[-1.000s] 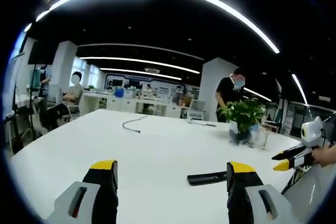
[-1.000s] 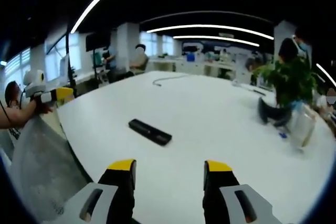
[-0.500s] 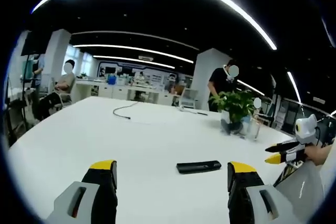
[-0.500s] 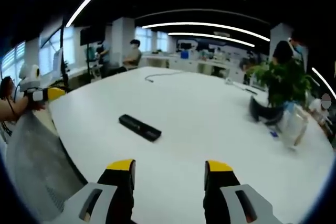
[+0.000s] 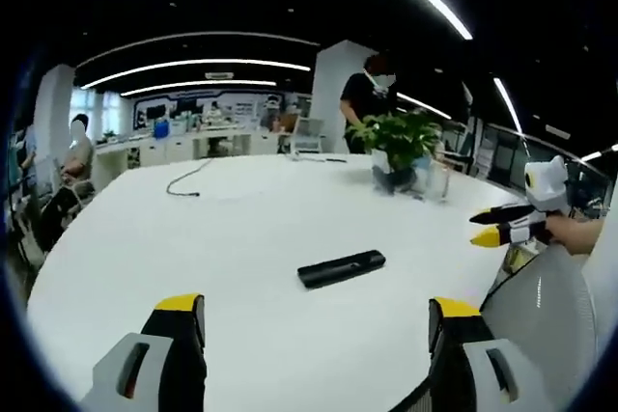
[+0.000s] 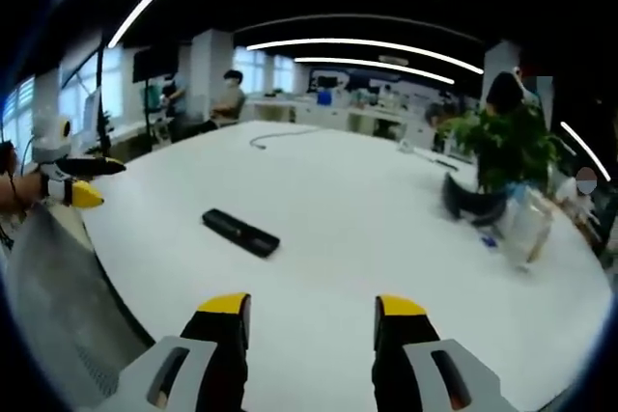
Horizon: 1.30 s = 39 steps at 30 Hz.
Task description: Press the specified remote control buttons in sequence, fully releasing each button before pressing the next.
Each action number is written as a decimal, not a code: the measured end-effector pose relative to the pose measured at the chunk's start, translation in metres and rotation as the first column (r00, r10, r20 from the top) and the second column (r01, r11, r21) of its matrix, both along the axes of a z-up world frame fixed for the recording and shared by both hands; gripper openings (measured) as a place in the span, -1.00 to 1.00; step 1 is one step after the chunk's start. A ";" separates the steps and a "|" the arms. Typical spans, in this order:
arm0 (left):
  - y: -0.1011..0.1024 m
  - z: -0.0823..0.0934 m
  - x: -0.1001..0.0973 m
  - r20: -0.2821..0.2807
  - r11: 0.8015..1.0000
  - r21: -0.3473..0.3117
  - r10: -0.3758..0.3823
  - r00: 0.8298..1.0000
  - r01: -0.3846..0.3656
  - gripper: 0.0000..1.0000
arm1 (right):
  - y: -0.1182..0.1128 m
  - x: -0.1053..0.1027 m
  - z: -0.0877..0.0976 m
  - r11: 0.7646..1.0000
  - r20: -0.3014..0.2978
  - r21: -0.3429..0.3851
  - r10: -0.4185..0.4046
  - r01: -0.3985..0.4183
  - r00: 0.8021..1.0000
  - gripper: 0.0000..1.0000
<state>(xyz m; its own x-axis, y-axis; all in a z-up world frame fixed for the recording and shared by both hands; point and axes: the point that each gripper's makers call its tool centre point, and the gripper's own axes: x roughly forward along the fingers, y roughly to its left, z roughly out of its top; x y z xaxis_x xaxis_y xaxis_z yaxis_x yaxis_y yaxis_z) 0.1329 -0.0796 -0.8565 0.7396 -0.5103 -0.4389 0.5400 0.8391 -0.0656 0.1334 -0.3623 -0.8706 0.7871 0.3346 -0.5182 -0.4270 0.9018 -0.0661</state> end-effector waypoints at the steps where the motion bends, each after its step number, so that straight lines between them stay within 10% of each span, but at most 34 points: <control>1: -0.002 -0.001 0.001 -0.002 1.000 0.007 -0.015 1.000 0.015 0.98 | -0.002 0.000 0.000 1.000 0.000 0.003 -0.009 0.009 1.000 -0.03; 8: -0.031 -0.015 0.017 -0.059 0.992 0.006 -0.129 0.990 0.129 0.95 | -0.005 -0.001 0.001 0.999 0.009 0.023 -0.034 0.034 0.999 -0.06; 20: -0.039 -0.034 0.047 -0.228 0.981 -0.172 -0.133 0.964 0.094 0.80 | -0.008 -0.002 0.004 0.997 0.022 0.044 -0.058 0.056 0.998 -0.09; 30: -0.048 -0.058 0.058 -0.271 0.969 -0.023 -0.243 0.931 0.247 0.62 | -0.009 -0.002 0.005 0.997 0.024 0.051 -0.060 0.059 0.998 -0.11; 39: -0.056 -0.076 0.073 -0.308 0.915 0.095 -0.348 0.885 0.393 0.47 | -0.009 -0.002 0.005 0.997 0.022 0.054 -0.061 0.060 0.998 -0.14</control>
